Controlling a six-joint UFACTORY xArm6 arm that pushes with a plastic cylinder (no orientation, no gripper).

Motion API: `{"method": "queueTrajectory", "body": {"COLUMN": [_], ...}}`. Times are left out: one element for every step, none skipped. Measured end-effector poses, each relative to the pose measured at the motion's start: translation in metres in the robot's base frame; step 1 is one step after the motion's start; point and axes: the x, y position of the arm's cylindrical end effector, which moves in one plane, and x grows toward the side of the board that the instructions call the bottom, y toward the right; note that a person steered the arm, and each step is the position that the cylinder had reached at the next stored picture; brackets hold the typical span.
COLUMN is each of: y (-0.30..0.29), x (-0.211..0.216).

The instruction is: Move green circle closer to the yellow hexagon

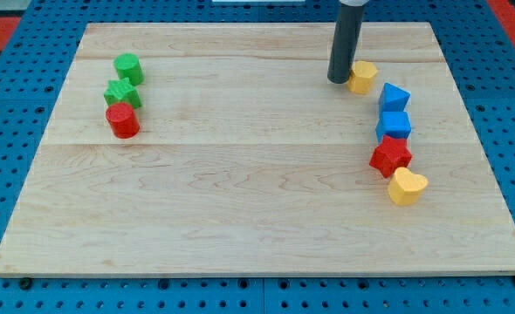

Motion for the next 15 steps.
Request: {"method": "queueTrajectory", "body": {"y": [0.015, 0.029, 0.039, -0.043, -0.138, -0.216, -0.276, -0.333, -0.393, -0.41, -0.405, -0.398, -0.369, -0.335, -0.291], "x": [0.0, 0.0, -0.001, -0.016, -0.025, -0.049, -0.087, -0.098, -0.064, -0.055, -0.037, -0.015, -0.015, -0.02, -0.018]}}
